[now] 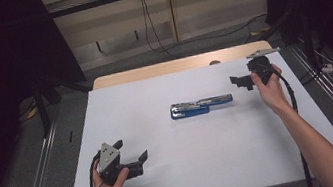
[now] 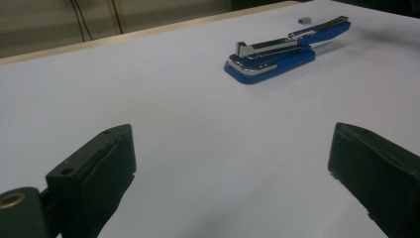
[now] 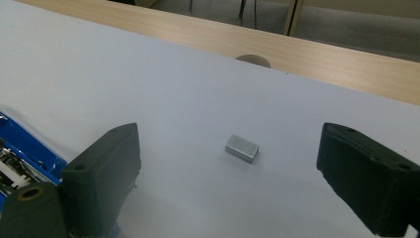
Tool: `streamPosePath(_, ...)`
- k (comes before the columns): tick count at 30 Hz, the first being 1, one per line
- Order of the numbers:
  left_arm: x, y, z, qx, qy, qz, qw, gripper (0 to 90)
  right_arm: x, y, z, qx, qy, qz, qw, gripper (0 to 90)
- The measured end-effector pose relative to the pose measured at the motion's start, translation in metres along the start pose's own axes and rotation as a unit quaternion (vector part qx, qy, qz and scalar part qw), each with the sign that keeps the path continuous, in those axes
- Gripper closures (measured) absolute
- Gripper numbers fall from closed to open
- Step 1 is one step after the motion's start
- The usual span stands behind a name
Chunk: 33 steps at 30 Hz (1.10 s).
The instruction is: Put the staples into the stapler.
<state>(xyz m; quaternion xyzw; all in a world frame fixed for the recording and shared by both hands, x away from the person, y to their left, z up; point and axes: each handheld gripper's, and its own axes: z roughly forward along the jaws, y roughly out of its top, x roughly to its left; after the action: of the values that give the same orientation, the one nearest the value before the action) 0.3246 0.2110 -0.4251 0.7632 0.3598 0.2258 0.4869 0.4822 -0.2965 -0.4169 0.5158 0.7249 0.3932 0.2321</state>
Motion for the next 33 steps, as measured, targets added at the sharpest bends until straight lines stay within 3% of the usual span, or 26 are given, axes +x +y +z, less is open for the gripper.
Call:
streamPosePath(4, -0.001, 0.001, 0.001, 0.001, 0.001, 0.009, 1.0000, 5.2, -0.002, 0.002, 0.006, 0.018, 0.007, -0.027, 0.9994, 9.5)
streamPosePath(10, -0.001, 0.000, 0.002, 0.002, -0.001, 0.006, 1.0000, 5.4, -0.009, 0.006, 0.015, 0.032, 0.027, -0.039, 0.9983, 9.8)
streamPosePath(13, 0.001, 0.000, 0.002, 0.007, -0.001, 0.002, 1.0000, 5.4, -0.014, 0.008, 0.021, 0.055, 0.031, -0.047, 0.9969, 9.6)
streamPosePath(16, 0.002, -0.001, 0.001, 0.006, 0.005, -0.006, 0.9999, 5.1, -0.016, 0.011, 0.025, 0.056, 0.037, -0.050, 0.9965, 12.2)
streamPosePath(18, 0.003, -0.001, 0.001, 0.005, 0.005, -0.008, 0.9999, 5.1, -0.017, 0.014, 0.030, 0.084, 0.042, -0.060, 0.9938, 13.2)
streamPosePath(26, 0.002, -0.001, 0.001, 0.008, 0.003, -0.005, 1.0000, 5.1, -0.018, 0.026, 0.042, 0.112, 0.058, -0.082, 0.9885, 18.1)
streamPosePath(28, 0.002, -0.001, 0.001, 0.009, 0.003, -0.005, 0.9999, 5.1, -0.018, 0.027, 0.046, 0.131, 0.061, -0.097, 0.9847, 21.8)
streamPosePath(33, 0.002, -0.002, 0.001, 0.009, 0.002, -0.002, 1.0000, 5.1, -0.018, 0.031, 0.053, 0.146, 0.071, -0.121, 0.9793, 34.0)
